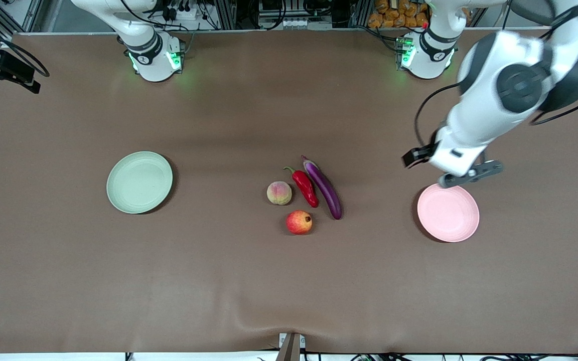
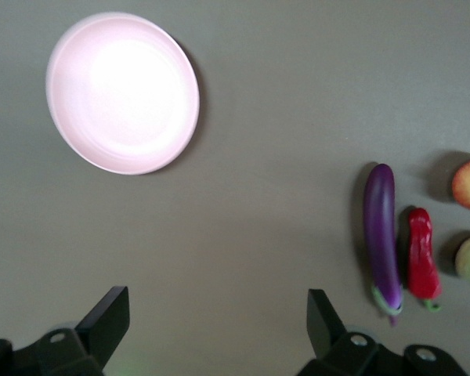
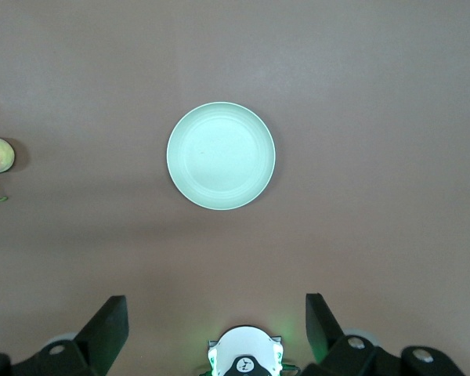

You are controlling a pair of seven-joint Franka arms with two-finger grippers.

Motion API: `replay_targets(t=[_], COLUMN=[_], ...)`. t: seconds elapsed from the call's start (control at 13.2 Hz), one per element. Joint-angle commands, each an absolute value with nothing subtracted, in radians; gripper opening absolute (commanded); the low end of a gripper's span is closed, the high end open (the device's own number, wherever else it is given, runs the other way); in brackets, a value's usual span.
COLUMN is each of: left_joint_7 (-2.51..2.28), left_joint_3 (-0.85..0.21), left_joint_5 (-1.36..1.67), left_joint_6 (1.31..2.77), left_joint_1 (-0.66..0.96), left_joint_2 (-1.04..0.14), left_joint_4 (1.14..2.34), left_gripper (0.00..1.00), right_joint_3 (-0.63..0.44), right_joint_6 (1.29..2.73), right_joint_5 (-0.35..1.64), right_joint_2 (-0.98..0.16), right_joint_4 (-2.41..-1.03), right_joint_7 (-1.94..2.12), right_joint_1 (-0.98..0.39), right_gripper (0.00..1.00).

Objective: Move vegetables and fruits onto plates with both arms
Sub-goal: 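Reach the left gripper down to the purple eggplant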

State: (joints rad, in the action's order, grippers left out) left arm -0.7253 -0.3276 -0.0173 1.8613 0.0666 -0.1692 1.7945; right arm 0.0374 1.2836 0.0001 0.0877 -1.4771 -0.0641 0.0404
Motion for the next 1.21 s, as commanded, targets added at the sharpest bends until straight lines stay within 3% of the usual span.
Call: replay_targets(t=[0.0,0.83,1.14], left_joint_7=[-0.918,-1.497,-1.525], left_joint_3=[-0.330,-0.330,-0.328], left_joint_5=[-0.041,-0.221,-0.221], left_joint_6=[1.937,2.293,2.365], left_joint_1=[0.133,0.328,0.344], left_joint_2=[-0.216,-0.563,-0.627], left_joint_4=[1.822,1.780,1.772], left_gripper=[1.00,1.00,0.94], right_joint_3=[0.054,0.054,0.054], right_joint_6=[1.273,1.256,1.256], right_joint_5=[0.015,0.015,0.015], right_joint_2=[0.086,0.077,0.077], right_joint_4=[-1.468,-1.468,-1.468], right_joint_7=[-0.055,-0.048,-0.048], right_joint_1=[0.067,0.069,0.069], right_gripper=[1.00,1.00,1.00])
